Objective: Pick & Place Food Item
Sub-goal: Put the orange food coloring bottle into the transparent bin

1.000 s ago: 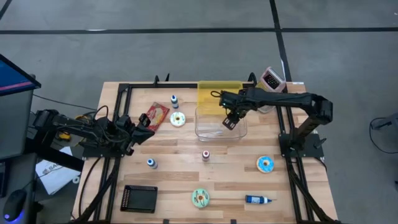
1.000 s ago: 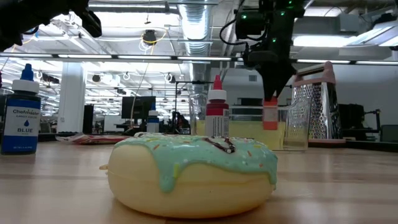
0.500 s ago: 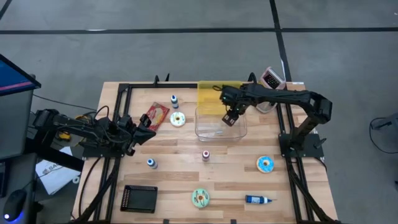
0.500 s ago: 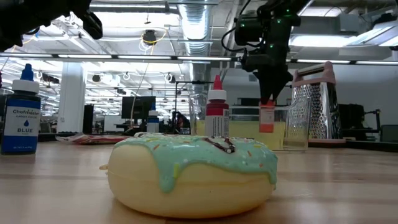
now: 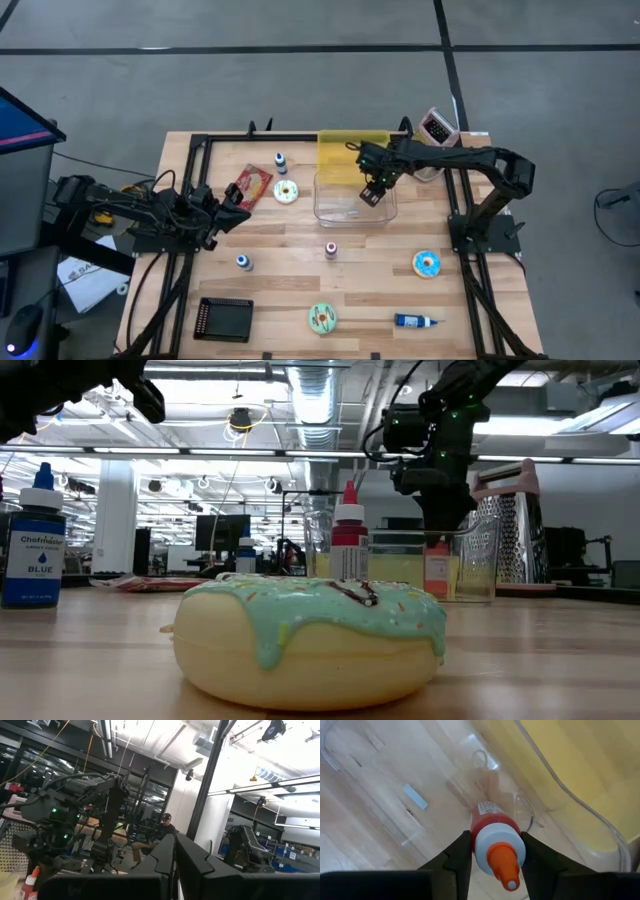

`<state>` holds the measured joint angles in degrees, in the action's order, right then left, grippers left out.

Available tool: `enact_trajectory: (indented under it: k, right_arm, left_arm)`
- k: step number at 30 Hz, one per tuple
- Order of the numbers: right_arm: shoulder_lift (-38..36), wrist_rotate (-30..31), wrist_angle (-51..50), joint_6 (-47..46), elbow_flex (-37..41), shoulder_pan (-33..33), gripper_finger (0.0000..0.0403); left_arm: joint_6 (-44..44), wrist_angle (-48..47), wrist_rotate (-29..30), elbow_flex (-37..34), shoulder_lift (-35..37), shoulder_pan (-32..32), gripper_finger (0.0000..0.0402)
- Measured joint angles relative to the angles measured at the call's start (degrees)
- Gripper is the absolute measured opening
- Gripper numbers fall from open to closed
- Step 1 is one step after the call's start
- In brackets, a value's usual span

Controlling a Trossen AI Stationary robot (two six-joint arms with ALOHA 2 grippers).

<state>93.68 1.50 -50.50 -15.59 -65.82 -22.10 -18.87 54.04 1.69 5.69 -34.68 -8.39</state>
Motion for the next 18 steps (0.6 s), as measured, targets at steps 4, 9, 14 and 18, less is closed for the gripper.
enact_trajectory:
  k: [4, 9, 14, 18]
  right_arm:
    - [-0.04, 0.55, 0.09, 0.58, 0.03, -0.55, 0.0128]
    - [-0.04, 2.82, 0.09, 1.07, 0.11, -0.97, 0.0128]
    - [-0.04, 2.91, -0.02, 1.07, 0.11, -1.34, 0.0129]
    - [-0.04, 2.86, -0.13, 1.08, 0.11, -1.34, 0.0149]
  left_arm:
    - [0.0, 0.0, 0.0, 0.0, 0.0, 0.01, 0.0011]
    - [0.0, 0.0, 0.0, 0.0, 0.0, 0.01, 0.0011]
    - [0.0, 0.0, 0.0, 0.0, 0.0, 0.01, 0.0011]
    - [0.0, 0.0, 0.0, 0.0, 0.0, 0.01, 0.0011]
